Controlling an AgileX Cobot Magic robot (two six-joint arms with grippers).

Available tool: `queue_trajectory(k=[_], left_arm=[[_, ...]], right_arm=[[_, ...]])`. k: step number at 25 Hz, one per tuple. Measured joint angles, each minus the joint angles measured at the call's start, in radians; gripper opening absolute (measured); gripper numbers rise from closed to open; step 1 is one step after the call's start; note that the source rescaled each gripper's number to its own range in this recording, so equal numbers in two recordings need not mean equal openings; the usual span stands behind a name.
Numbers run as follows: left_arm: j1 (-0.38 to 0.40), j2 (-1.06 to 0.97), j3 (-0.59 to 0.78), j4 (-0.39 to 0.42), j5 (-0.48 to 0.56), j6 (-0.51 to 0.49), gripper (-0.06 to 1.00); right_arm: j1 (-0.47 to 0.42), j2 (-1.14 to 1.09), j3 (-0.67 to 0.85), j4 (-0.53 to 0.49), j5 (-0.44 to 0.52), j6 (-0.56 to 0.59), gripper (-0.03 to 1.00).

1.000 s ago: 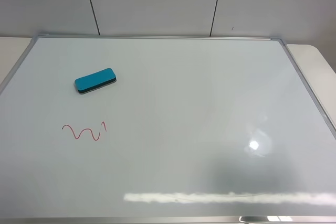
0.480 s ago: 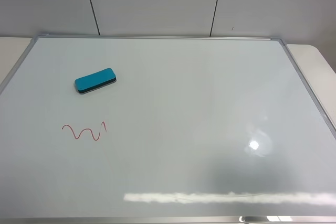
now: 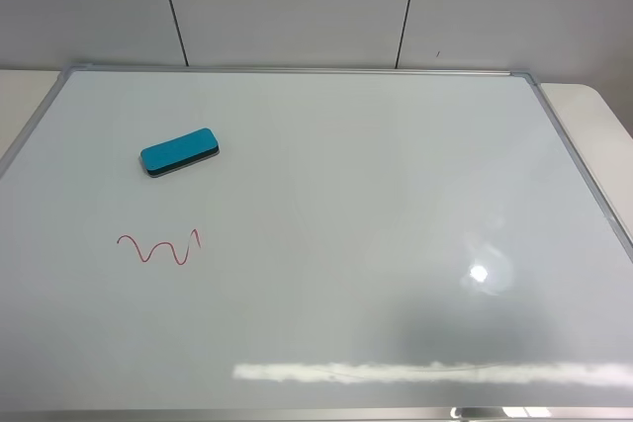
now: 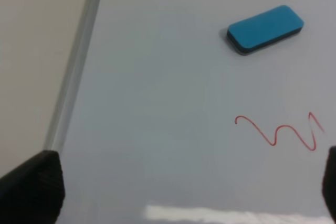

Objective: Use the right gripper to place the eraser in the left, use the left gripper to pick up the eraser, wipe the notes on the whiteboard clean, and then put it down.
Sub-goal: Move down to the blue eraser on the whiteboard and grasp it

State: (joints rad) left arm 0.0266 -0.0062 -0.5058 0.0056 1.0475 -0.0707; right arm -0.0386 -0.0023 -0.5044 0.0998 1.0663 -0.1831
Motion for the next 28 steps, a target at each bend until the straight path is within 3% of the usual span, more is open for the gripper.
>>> queue_trajectory(k=[28], left_arm=[[0.0, 0.0, 0.0, 0.0, 0.0, 0.0, 1.0]], right_arm=[[0.0, 0.0, 0.0, 0.0, 0.0, 0.0, 1.0]])
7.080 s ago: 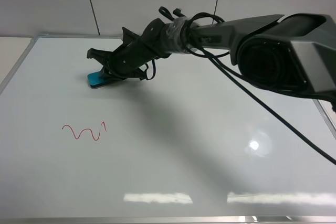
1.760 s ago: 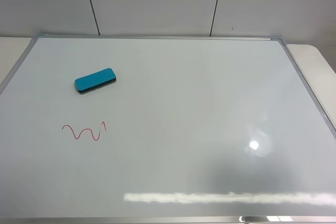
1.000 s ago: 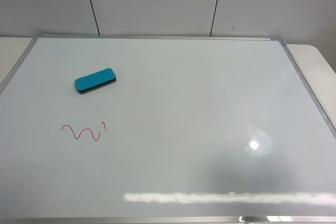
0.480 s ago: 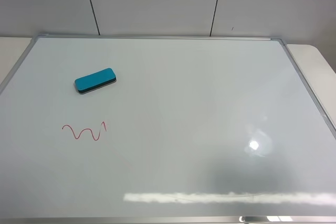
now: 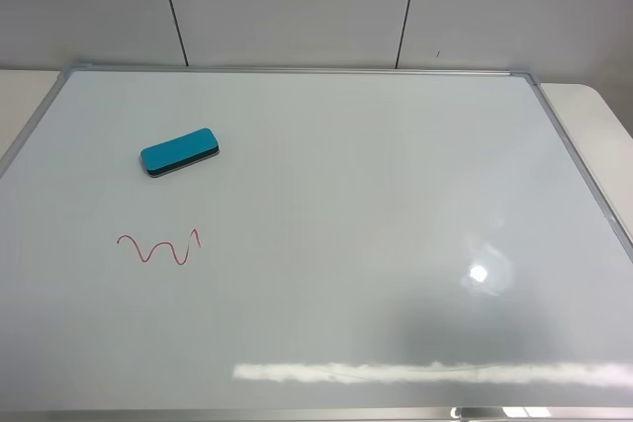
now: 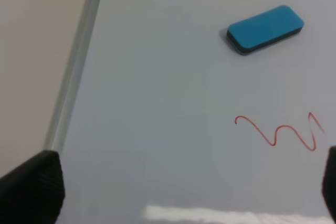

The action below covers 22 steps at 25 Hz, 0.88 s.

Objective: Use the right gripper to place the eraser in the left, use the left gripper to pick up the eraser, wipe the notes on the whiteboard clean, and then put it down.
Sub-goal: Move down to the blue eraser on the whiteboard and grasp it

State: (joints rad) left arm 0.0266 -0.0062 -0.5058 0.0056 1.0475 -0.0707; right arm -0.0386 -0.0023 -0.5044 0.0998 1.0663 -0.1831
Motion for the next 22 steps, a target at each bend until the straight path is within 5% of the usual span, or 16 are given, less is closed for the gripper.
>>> queue_trajectory(k=[9, 17, 22], left_arm=[[0.0, 0.003, 0.0, -0.013, 0.0, -0.001, 1.0], [0.0, 0.355, -0.136, -0.04, -0.003, 0.014, 1.0], [0.0, 0.607, -0.267, -0.04, 0.022, 0.12, 1.0]], right_arm=[[0.0, 0.0, 0.0, 0.0, 0.0, 0.0, 1.0], [0.0, 0.0, 0.0, 0.0, 0.0, 0.0, 1.0], [0.0, 0.0, 0.0, 0.0, 0.0, 0.0, 1.0]])
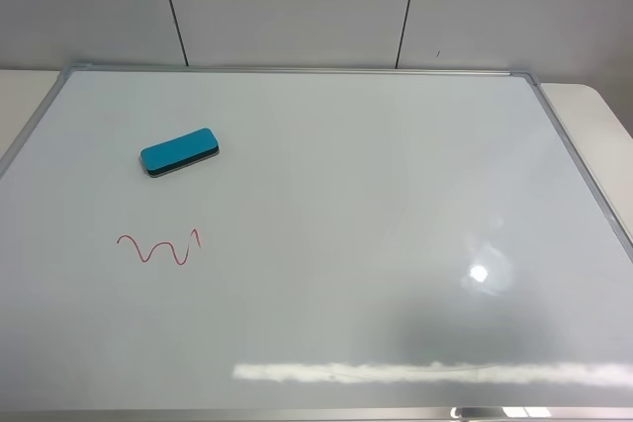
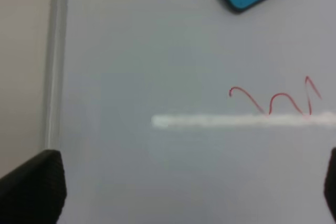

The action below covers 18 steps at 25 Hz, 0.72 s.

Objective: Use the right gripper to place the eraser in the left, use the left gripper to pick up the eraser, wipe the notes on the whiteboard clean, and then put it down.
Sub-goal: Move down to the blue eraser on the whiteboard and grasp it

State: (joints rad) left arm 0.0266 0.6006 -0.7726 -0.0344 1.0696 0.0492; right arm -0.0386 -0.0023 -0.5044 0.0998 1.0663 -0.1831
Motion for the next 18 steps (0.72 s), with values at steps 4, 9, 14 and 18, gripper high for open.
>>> queue_trajectory(k=[4, 9, 14, 18], left_arm=[[-0.001, 0.209, -0.076, 0.0, 0.054, 0.092, 1.0], [-0.094, 0.408, -0.121, 0.034, 0.055, 0.189, 1.0], [-0.206, 0.58, -0.179, 0.057, 0.038, 0.248, 1.0], [-0.277, 0.708, -0.24, 0.063, 0.04, 0.254, 1.0]], right_arm=[[0.0, 0.0, 0.0, 0.0, 0.0, 0.0, 1.0], [0.0, 0.0, 0.0, 0.0, 0.0, 0.0, 1.0], [0.0, 0.0, 0.0, 0.0, 0.0, 0.0, 1.0], [0.0, 0.0, 0.0, 0.0, 0.0, 0.0, 1.0]])
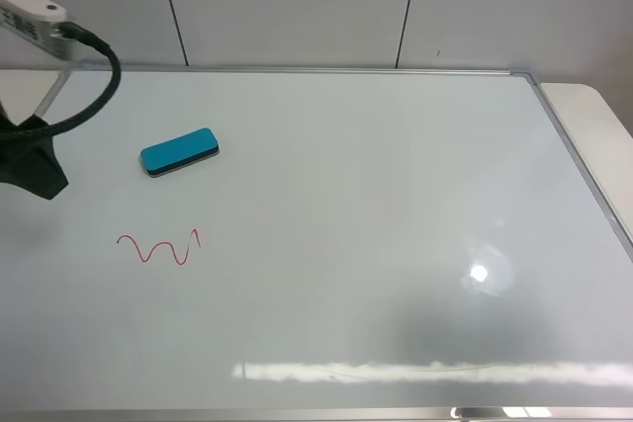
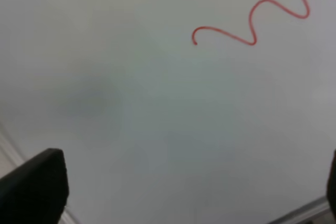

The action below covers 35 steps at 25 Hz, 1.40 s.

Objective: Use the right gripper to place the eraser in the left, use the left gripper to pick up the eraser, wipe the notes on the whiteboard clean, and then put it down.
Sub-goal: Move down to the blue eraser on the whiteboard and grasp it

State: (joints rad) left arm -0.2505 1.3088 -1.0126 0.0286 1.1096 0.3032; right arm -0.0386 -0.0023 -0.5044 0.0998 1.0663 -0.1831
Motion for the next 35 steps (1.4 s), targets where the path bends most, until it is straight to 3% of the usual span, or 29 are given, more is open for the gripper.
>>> queue_trajectory(k=[8, 13, 20, 25, 35], left_arm=[[-0.075, 0.168, -0.115, 0.001, -0.033, 0.087, 1.0], [-0.076, 0.261, -0.146, 0.008, -0.046, 0.153, 1.0], [-0.076, 0.354, -0.155, 0.085, -0.126, 0.164, 1.0], [-0.076, 0.436, -0.201, 0.088, -0.187, 0.164, 1.0], [-0.076, 0.636, -0.38, 0.079, -0.157, 0.248, 1.0]], right_arm=[[0.0, 0.0, 0.0, 0.0, 0.0, 0.0, 1.0], [0.0, 0.0, 0.0, 0.0, 0.0, 0.0, 1.0], [0.0, 0.0, 0.0, 0.0, 0.0, 0.0, 1.0], [0.0, 0.0, 0.0, 0.0, 0.0, 0.0, 1.0], [0.0, 0.0, 0.0, 0.0, 0.0, 0.0, 1.0]])
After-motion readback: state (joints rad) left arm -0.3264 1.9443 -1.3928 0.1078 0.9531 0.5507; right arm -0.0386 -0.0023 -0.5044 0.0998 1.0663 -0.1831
